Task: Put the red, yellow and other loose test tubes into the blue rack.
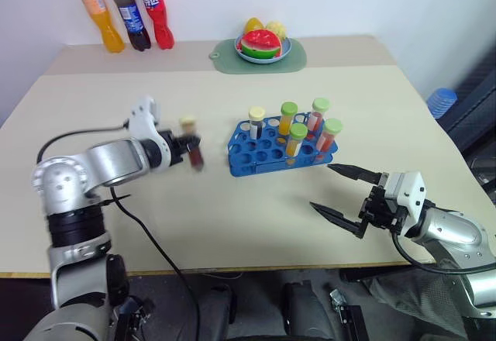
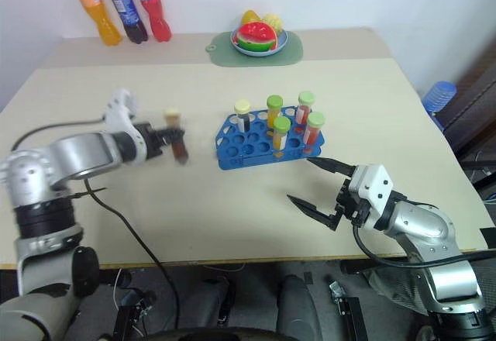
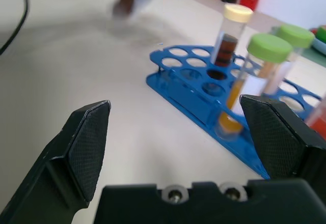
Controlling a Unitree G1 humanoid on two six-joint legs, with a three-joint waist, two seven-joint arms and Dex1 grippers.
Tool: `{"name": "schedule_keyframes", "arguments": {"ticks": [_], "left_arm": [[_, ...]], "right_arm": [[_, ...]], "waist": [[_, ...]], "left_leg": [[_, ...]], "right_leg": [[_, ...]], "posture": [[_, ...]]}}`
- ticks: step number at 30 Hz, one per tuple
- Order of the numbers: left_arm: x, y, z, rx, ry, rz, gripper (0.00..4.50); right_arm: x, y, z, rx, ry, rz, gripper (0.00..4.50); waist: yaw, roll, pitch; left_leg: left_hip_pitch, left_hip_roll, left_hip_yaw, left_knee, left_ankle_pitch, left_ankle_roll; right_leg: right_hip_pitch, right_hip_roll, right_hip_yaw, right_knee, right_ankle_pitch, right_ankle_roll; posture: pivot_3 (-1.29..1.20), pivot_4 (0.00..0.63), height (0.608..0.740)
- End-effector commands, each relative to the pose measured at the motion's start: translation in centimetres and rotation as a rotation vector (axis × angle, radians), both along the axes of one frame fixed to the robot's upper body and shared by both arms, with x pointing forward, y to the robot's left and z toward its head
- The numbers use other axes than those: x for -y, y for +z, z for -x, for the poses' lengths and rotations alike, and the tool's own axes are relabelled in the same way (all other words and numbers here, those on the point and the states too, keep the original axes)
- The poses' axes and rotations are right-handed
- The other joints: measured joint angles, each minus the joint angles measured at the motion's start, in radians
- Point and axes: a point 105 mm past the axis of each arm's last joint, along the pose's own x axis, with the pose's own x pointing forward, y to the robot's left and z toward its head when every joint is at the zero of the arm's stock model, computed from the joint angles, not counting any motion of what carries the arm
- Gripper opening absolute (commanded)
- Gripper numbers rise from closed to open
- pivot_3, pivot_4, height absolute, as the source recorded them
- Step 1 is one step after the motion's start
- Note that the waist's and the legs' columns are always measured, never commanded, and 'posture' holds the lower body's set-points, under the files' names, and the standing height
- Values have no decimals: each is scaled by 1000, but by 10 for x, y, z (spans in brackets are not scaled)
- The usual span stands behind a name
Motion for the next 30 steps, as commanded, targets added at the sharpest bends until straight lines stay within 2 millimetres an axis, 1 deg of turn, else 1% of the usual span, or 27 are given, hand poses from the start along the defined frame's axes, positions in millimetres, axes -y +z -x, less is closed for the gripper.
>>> {"name": "schedule_keyframes", "arguments": {"ticks": [1,3,4,5,7,10,13,16,19,23,30], "left_arm": [[13,13,9,196,-91,-44,767],[25,27,16,456,-131,-96,767],[30,30,19,570,-140,-135,767],[33,30,20,647,-134,-155,767],[40,25,19,746,-142,-171,767],[56,16,17,880,-175,-197,767],[65,2,10,940,-148,-208,767],[75,-16,7,980,-177,-219,767],[84,-33,1,973,-190,-204,767],[94,-42,-2,956,-192,-148,767],[109,-52,-8,941,-211,-120,767]], "right_arm": [[0,5,-1,27,10,-9,4500],[3,5,-3,24,7,-4,4500],[4,5,-4,22,5,2,4500],[7,5,-5,22,2,6,4500],[11,6,-7,24,-8,13,4500],[18,8,-7,26,-27,29,4500],[24,9,-3,22,-48,42,4500],[31,7,1,14,-67,57,4500],[36,9,3,16,-84,70,4500],[41,12,7,16,-102,78,4500],[43,15,12,17,-115,91,4500]], "waist": [[4,2,-1],[2,1,0],[2,1,0],[3,1,0],[4,1,0],[6,0,0],[5,0,0],[3,0,0],[4,0,0],[4,0,0],[4,0,0]], "left_leg": [[0,0,0,0,0,1],[0,0,1,0,-1,1],[0,1,2,0,-1,1],[-1,1,3,0,-1,2],[-1,1,4,0,-1,2],[-1,1,4,0,-3,5],[-1,1,5,0,-5,8],[-1,2,5,0,-5,9],[-1,2,5,1,-5,9],[-1,2,5,1,-5,10],[-1,2,5,1,-5,10]], "right_leg": [[1,0,0,0,0,0],[1,0,0,-1,0,0],[1,0,0,-2,0,0],[1,0,1,-3,0,-2],[1,-1,1,-4,-1,-2],[1,-1,1,-5,0,-2],[1,-1,1,-6,0,-1],[1,-1,1,-6,1,0],[1,-1,1,-6,1,0],[1,-1,1,-5,1,0],[1,-1,1,-5,1,0]], "posture": [[0,150,740],[0,150,740],[0,150,740],[0,150,740],[0,150,740],[0,150,740],[0,150,740],[0,150,740],[0,150,740],[0,150,740],[0,150,740]]}}
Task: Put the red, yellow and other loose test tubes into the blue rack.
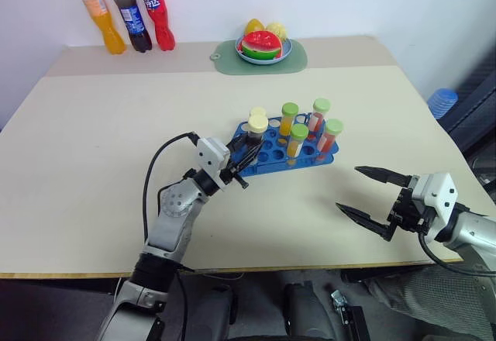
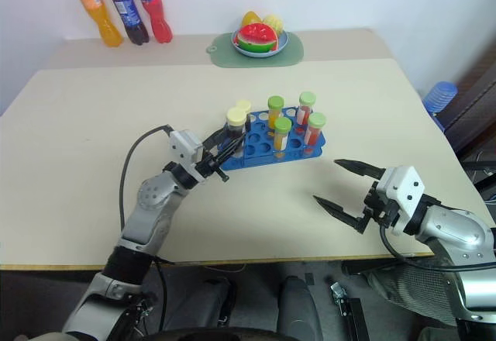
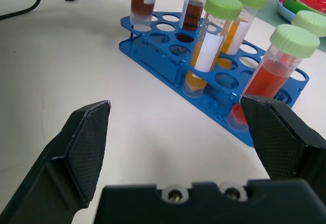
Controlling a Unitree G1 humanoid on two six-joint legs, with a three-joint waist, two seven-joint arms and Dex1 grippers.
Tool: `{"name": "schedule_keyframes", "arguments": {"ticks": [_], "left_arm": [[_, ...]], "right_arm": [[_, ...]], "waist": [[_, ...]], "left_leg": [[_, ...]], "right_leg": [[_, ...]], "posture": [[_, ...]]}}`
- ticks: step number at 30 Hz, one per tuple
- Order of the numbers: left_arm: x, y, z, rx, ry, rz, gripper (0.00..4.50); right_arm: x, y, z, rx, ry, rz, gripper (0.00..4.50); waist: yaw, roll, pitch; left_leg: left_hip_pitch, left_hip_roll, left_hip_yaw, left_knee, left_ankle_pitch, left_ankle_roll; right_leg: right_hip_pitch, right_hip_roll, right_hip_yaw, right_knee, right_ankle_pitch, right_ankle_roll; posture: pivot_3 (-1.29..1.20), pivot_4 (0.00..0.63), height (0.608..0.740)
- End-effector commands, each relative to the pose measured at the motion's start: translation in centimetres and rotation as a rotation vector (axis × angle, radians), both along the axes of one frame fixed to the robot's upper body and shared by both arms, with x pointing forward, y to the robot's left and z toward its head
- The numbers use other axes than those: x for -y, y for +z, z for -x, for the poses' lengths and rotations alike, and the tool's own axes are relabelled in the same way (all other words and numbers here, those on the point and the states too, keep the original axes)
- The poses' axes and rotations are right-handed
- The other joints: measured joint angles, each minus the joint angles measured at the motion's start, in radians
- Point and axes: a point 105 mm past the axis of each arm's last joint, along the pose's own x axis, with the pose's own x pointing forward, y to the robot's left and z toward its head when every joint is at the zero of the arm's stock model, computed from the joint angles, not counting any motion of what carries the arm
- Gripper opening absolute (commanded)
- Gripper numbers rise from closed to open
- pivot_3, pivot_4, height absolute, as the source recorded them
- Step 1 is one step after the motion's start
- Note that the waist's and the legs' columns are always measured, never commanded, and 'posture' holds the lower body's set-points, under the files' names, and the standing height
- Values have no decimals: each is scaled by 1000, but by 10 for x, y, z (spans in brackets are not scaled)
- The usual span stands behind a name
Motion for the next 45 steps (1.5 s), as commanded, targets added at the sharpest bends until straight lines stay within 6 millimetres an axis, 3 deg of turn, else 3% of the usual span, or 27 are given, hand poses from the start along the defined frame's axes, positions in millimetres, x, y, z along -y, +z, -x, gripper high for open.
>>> {"name": "schedule_keyframes", "arguments": {"ticks": [1,9,25,41,45], "left_arm": [[8,10,1,44,-33,18,767],[24,2,-5,21,-47,-12,767],[18,-4,-19,15,15,-45,767],[23,-13,-12,-40,-73,-27,767],[18,-9,-15,-45,-68,-20,2707]], "right_arm": [[-2,13,3,49,9,13,4500],[-4,13,3,51,-2,-1,4500],[-5,11,14,55,-78,-42,4500],[-6,9,14,63,-99,-51,4500],[-7,10,12,68,-98,-55,4500]], "waist": [[0,0,0],[1,0,0],[1,0,0],[0,0,0],[0,0,0]], "left_leg": [[0,0,0,0,0,0],[0,0,0,0,0,0],[0,0,0,0,0,0],[0,0,0,0,0,0],[0,0,0,1,0,0]], "right_leg": [[0,0,0,0,0,0],[0,0,0,0,0,0],[0,0,0,0,0,0],[1,0,0,0,0,1],[1,0,0,0,0,1]], "posture": [[0,150,740],[0,150,740],[0,150,740],[0,150,740],[0,150,740]]}}
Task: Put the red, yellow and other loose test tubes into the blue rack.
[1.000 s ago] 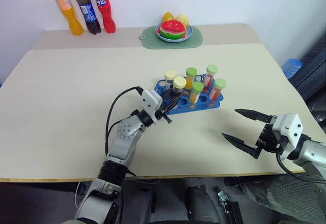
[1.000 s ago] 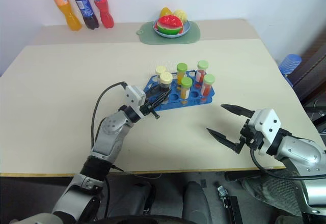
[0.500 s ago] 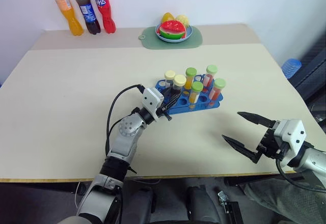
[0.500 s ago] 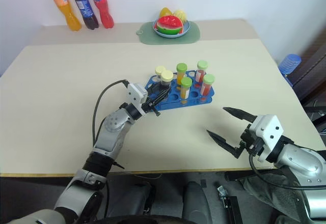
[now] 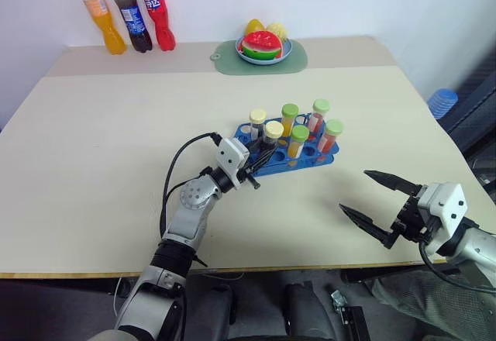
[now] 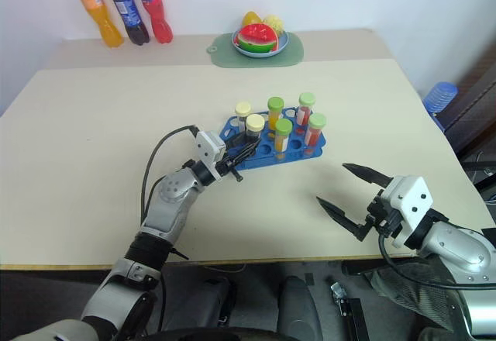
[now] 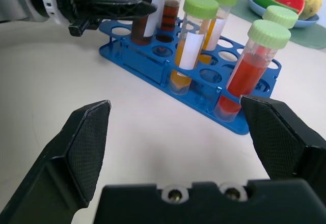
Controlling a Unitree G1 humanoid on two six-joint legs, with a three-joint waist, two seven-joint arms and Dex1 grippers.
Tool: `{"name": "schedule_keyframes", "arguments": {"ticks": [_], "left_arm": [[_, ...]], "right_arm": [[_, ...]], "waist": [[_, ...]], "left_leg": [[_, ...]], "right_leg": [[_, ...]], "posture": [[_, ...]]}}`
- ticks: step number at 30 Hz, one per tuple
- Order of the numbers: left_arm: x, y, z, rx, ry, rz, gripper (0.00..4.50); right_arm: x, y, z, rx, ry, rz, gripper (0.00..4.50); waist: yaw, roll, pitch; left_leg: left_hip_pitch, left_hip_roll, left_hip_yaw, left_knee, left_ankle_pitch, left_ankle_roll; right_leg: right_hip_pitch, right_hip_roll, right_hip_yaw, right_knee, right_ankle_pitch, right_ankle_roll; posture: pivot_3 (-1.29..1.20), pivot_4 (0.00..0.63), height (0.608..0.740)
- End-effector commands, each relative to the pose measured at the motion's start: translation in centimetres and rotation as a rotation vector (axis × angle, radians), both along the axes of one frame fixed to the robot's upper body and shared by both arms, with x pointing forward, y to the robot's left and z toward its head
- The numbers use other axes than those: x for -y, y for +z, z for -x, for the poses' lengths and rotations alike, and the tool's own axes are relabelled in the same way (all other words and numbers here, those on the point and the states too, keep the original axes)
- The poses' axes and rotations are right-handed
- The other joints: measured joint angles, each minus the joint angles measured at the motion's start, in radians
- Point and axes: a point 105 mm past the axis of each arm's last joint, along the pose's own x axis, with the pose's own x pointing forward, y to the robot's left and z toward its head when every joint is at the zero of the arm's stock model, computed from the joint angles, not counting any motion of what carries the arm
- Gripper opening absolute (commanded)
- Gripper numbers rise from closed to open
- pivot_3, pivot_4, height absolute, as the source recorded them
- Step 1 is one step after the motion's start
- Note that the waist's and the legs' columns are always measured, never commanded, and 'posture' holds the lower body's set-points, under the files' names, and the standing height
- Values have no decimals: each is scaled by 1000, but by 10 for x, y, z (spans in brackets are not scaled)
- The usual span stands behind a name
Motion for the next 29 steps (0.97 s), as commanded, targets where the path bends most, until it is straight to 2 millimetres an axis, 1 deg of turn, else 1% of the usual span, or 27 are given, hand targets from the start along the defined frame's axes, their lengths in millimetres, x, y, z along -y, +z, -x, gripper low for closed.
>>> {"name": "schedule_keyframes", "arguments": {"ticks": [1,2,3,5,7,8,9,11,13,14,15,16,18,19,21,23,25,29], "left_arm": [[-6,13,-2,48,26,9,3260],[-7,14,-2,57,36,2,3788],[-7,16,1,63,18,-3,4214],[-7,19,6,69,-6,-11,4214],[-12,22,9,78,4,0,4214],[-17,24,11,91,17,0,4214],[-26,25,15,99,27,-1,4214],[-41,28,26,84,-20,81,4214],[-53,25,34,53,-52,80,4214],[-61,22,35,35,-37,71,4214],[-76,18,33,19,14,52,4214],[-95,11,38,-3,21,14,4214],[-119,4,48,-49,26,-23,4214],[-128,2,52,-69,39,-26,4214],[-138,-1,59,-101,52,-29,4214],[-140,-4,65,-122,34,-42,4214],[-145,-2,67,-146,61,-25,4214],[-144,-7,73,-180,56,-64,4214]], "right_arm": [[-7,10,0,51,24,-8,4500],[-8,10,0,52,23,-9,4500],[-8,10,-1,55,22,-12,4500],[-10,10,-3,61,21,-22,4500],[-11,10,-4,65,20,-32,4500],[-11,9,-5,66,19,-36,4500],[-11,8,-7,66,13,-42,4500],[-7,6,-9,63,-6,-56,4500],[-3,4,-11,58,-25,-68,4500],[0,1,-11,55,-32,-65,4500],[3,-2,-11,47,-41,-62,4500],[6,-6,-11,37,-52,-70,4500],[8,-11,-9,24,-60,-76,4500],[9,-12,-8,19,-60,-77,4500],[12,-14,-7,13,-65,-78,4500],[16,-16,-6,7,-74,-81,4500],[18,-18,-5,0,-77,-86,4500],[17,-17,-6,1,-71,-95,4500]], "waist": [[0,0,0],[-1,0,0],[-1,0,0],[-1,0,0],[-1,0,0],[-1,0,0],[-2,0,0],[-4,1,0],[-3,1,0],[-2,1,0],[-2,1,-1],[-2,1,-1],[-7,2,-1],[-9,3,-1],[-7,3,-1],[1,3,-1],[1,3,-1],[-2,3,-1]], "left_leg": [[0,0,0,0,0,0],[0,0,0,0,0,0],[0,0,0,0,0,0],[0,0,0,0,0,0],[0,0,0,0,0,0],[0,0,0,0,0,0],[0,0,0,0,0,0],[0,1,0,0,0,0],[1,1,0,-1,0,0],[1,1,0,-1,0,0],[1,1,0,-1,0,0],[1,1,0,0,0,0],[1,1,0,-1,0,0],[1,2,0,-2,0,0],[1,2,0,-2,-1,1],[1,2,0,-1,-1,1],[1,1,0,0,-1,1],[1,2,0,-1,-1,1]], "right_leg": [[0,0,0,0,0,0],[0,0,0,0,0,0],[0,0,0,0,0,0],[0,0,0,0,0,0],[0,0,0,0,0,0],[0,0,0,0,0,0],[0,0,0,0,0,0],[0,0,0,0,0,0],[-1,1,0,0,0,0],[-1,1,0,1,0,0],[-1,1,0,1,0,0],[-1,1,0,1,0,0],[-1,1,0,1,0,-1],[-1,1,0,1,0,-1],[-1,1,0,1,0,-1],[0,1,0,1,0,-1],[1,1,0,1,0,-1],[0,1,0,1,0,-1]], "posture": [[0,150,740],[0,150,740],[0,150,740],[0,150,740],[0,150,740],[0,150,740],[0,150,740],[0,150,740],[0,150,740],[0,150,740],[0,150,740],[0,150,740],[0,150,740],[0,150,740],[0,150,740],[0,150,740],[0,150,740],[0,150,740]]}}
